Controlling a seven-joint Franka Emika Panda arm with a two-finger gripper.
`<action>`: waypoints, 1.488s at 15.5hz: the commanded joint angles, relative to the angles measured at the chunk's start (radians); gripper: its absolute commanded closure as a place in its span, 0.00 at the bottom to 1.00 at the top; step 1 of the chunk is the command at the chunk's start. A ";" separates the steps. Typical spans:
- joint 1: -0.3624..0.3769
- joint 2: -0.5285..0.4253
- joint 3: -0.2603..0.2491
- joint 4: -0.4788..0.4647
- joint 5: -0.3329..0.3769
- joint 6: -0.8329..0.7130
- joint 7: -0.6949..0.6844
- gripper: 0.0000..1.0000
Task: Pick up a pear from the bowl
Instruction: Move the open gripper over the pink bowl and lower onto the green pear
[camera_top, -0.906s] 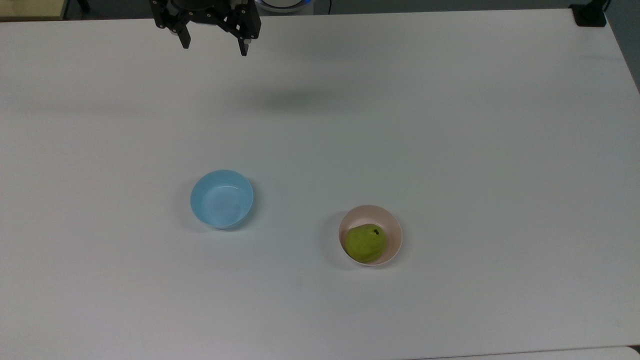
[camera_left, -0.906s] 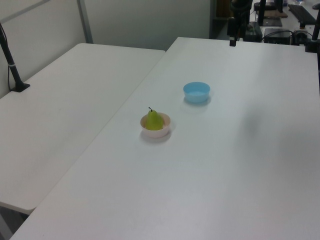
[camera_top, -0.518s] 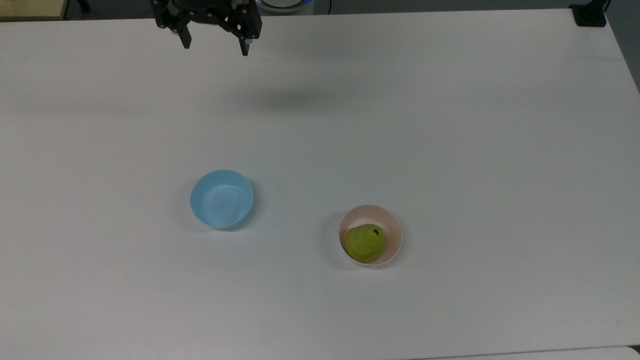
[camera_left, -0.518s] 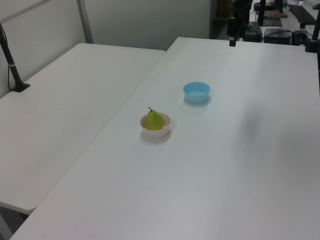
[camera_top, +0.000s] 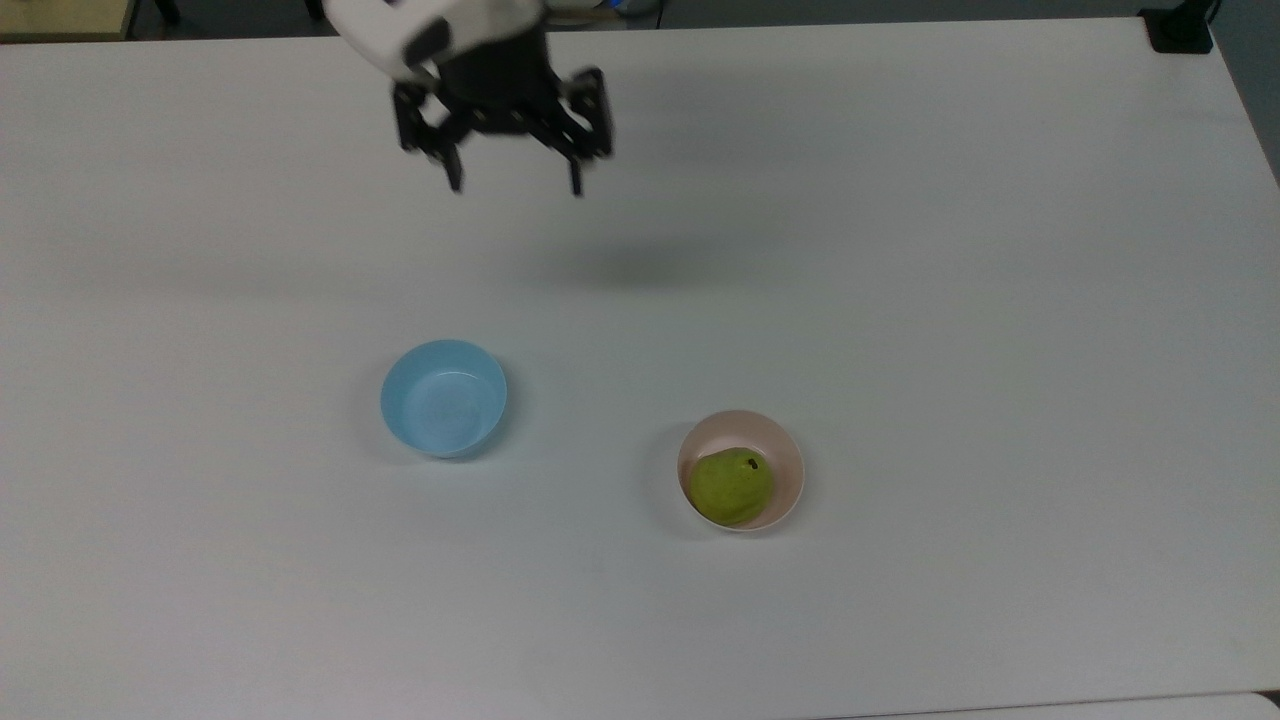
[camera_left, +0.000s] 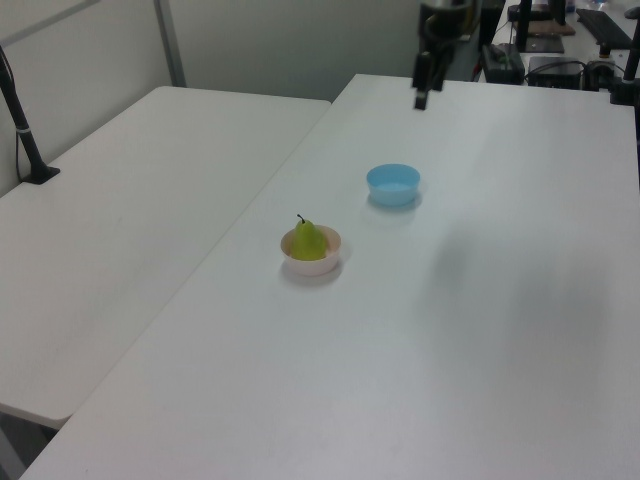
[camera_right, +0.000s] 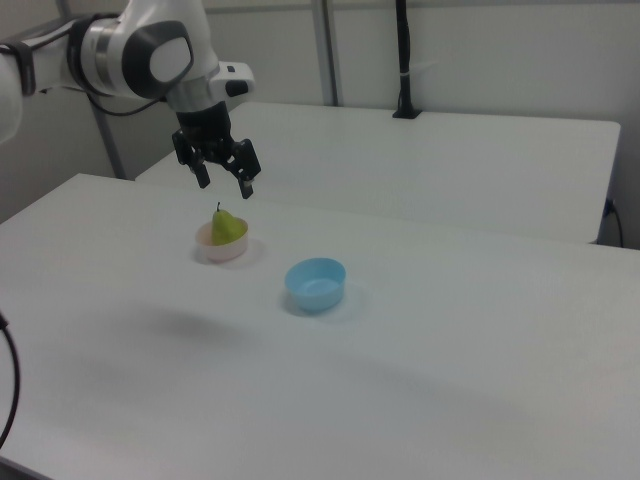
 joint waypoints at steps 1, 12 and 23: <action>0.126 0.162 -0.097 0.170 0.108 0.066 0.004 0.00; 0.312 0.494 -0.129 0.273 0.124 0.437 0.096 0.00; 0.315 0.601 -0.146 0.273 0.061 0.580 0.090 0.14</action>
